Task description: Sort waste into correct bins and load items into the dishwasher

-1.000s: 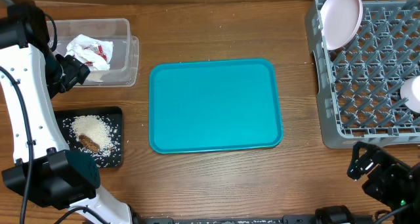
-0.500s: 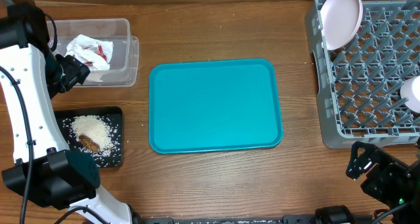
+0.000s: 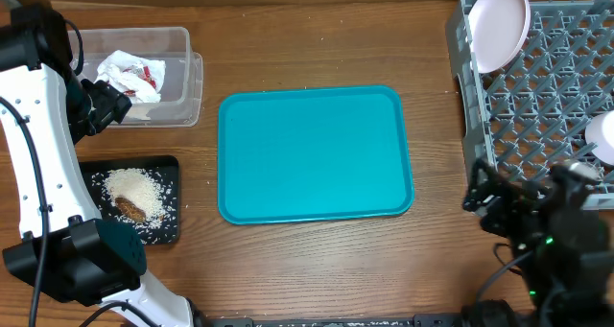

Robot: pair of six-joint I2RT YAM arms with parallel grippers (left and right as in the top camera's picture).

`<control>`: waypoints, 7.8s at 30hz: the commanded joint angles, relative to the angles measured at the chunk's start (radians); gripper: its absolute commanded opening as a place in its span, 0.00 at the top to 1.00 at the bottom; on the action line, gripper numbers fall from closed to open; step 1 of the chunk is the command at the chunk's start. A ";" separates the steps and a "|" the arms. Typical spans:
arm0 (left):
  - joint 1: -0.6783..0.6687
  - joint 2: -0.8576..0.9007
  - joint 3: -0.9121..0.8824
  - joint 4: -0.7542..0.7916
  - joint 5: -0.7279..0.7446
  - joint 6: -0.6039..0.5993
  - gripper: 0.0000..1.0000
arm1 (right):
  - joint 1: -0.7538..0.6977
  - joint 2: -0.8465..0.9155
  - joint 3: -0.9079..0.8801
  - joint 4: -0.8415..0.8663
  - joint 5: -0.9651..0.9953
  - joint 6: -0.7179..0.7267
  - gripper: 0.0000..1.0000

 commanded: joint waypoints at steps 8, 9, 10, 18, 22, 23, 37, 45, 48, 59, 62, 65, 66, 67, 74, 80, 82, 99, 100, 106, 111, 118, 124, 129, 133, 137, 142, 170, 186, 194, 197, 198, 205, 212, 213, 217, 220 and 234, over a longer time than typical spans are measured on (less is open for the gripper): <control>0.002 -0.007 0.002 -0.003 -0.002 -0.005 0.00 | 0.003 -0.285 -0.552 0.567 -0.072 -0.050 0.00; 0.002 -0.007 0.002 -0.002 -0.002 -0.006 0.00 | 0.003 -0.305 -0.591 0.614 -0.072 -0.050 0.00; 0.002 -0.007 0.002 -0.003 -0.002 -0.005 0.00 | 0.003 -0.322 -0.624 0.659 -0.071 -0.050 0.00; 0.002 -0.007 0.002 0.000 -0.002 -0.006 0.00 | -0.010 -0.420 -0.774 0.862 -0.071 -0.050 0.00; 0.002 -0.007 0.002 0.000 -0.002 -0.006 0.00 | -0.058 -0.472 -0.783 0.859 -0.072 -0.051 0.00; 0.002 -0.007 0.002 0.000 -0.002 -0.006 0.00 | -0.074 -0.485 -0.783 0.857 -0.077 -0.051 0.00; 0.002 -0.007 0.002 0.000 -0.002 -0.005 0.00 | -0.228 -0.500 -0.842 0.957 -0.134 -0.154 0.00; 0.002 -0.007 0.002 0.000 -0.002 -0.006 0.00 | -0.228 -0.500 -0.842 0.852 -0.130 -0.284 0.00; 0.002 -0.007 0.002 0.000 -0.002 -0.006 0.00 | -0.228 -0.500 -0.842 0.769 -0.131 -0.287 0.00; 0.002 -0.007 0.002 0.000 -0.002 -0.006 0.00 | -0.228 -0.500 -0.842 0.771 -0.132 -0.439 0.00; 0.002 -0.007 0.002 0.000 -0.002 -0.006 0.00 | -0.228 -0.500 -0.842 0.771 -0.135 -0.439 0.00; 0.002 -0.007 0.002 0.000 -0.002 -0.006 0.00 | -0.228 -0.500 -0.842 0.771 -0.139 -0.434 0.00; 0.002 -0.007 0.002 0.000 -0.002 -0.006 0.00 | -0.228 -0.500 -0.842 0.771 -0.139 -0.415 0.00; 0.002 -0.007 0.002 0.000 -0.002 -0.006 0.00 | -0.228 -0.500 -0.842 0.771 -0.139 -0.397 0.00; 0.001 -0.007 0.002 0.000 -0.002 -0.006 0.00 | -0.228 -0.500 -0.842 0.771 -0.138 -0.360 0.00; 0.001 -0.007 0.002 0.000 -0.002 -0.006 0.00 | -0.228 -0.499 -0.842 0.772 -0.138 -0.360 0.00; 0.001 -0.007 0.002 0.000 -0.002 -0.006 0.00 | -0.228 -0.499 -0.842 0.772 -0.138 -0.360 0.00; 0.001 -0.007 0.002 0.000 -0.002 -0.006 0.00 | -0.228 -0.499 -0.842 0.772 -0.138 -0.360 0.00; 0.001 -0.007 0.002 0.000 -0.002 -0.006 0.00 | -0.228 -0.499 -0.842 0.772 -0.138 -0.360 0.00; 0.002 -0.006 0.002 0.000 -0.002 -0.006 0.00 | -0.228 -0.499 -0.842 0.772 -0.138 -0.360 0.00; 0.002 -0.006 0.002 -0.003 0.002 -0.002 0.00 | -0.228 -0.499 -0.842 0.772 -0.138 -0.360 0.00; -0.044 -0.006 0.002 -0.001 0.037 0.012 0.00 | -0.228 -0.499 -0.842 0.772 -0.138 -0.360 0.00; -0.183 -0.072 -0.074 0.126 0.021 0.110 0.00 | -0.228 -0.499 -0.842 0.772 -0.138 -0.360 0.00; -0.306 -0.218 -0.309 0.408 0.029 0.158 0.00 | -0.228 -0.499 -0.842 0.772 -0.138 -0.360 0.00; -0.377 -0.362 -0.578 0.656 0.029 0.203 0.00 | -0.228 -0.499 -0.842 0.772 -0.138 -0.360 0.00; -0.399 -0.503 -0.860 0.875 0.033 0.234 0.00 | -0.228 -0.499 -0.842 0.772 -0.138 -0.360 0.00; -0.397 -0.675 -1.170 1.096 0.042 0.234 0.00 | -0.228 -0.499 -0.842 0.772 -0.138 -0.360 0.00; -0.397 -1.595 -2.031 1.699 0.142 0.249 0.00 | -0.228 -0.499 -0.842 0.772 -0.138 -0.360 0.00; -0.397 -1.807 -2.042 1.611 0.135 0.450 0.00 | -0.228 -0.499 -0.842 0.772 -0.138 -0.360 0.00; -0.391 -1.867 -2.042 1.611 0.116 0.557 0.00 | -0.228 -0.499 -0.842 0.772 -0.138 -0.360 0.00; -0.381 -1.867 -2.042 1.611 0.115 0.566 0.00 | -0.228 -0.499 -0.842 0.772 -0.138 -0.360 0.00; -0.378 -1.867 -2.042 1.611 0.112 0.591 0.00 | -0.228 -0.499 -0.842 0.772 -0.138 -0.360 0.00; -0.370 -1.867 -2.042 1.611 0.116 0.692 0.00 | -0.228 -0.499 -0.842 0.772 -0.138 -0.360 0.00; -0.370 -1.867 -2.042 1.609 0.132 0.682 0.00 | -0.228 -0.499 -0.842 0.772 -0.138 -0.360 0.00; -0.370 -1.867 -2.042 1.609 0.132 0.682 0.00 | -0.228 -0.499 -0.842 0.772 -0.138 -0.360 0.00; -0.370 -1.867 -2.042 1.609 0.135 0.641 0.00 | -0.228 -0.499 -0.842 0.772 -0.138 -0.360 0.00; -0.370 -1.867 -2.042 1.609 0.128 0.610 0.00 | -0.228 -0.499 -0.842 0.772 -0.138 -0.360 0.00; -0.370 -1.867 -2.042 1.611 0.132 0.608 0.00 | -0.228 -0.499 -0.842 0.772 -0.138 -0.360 0.00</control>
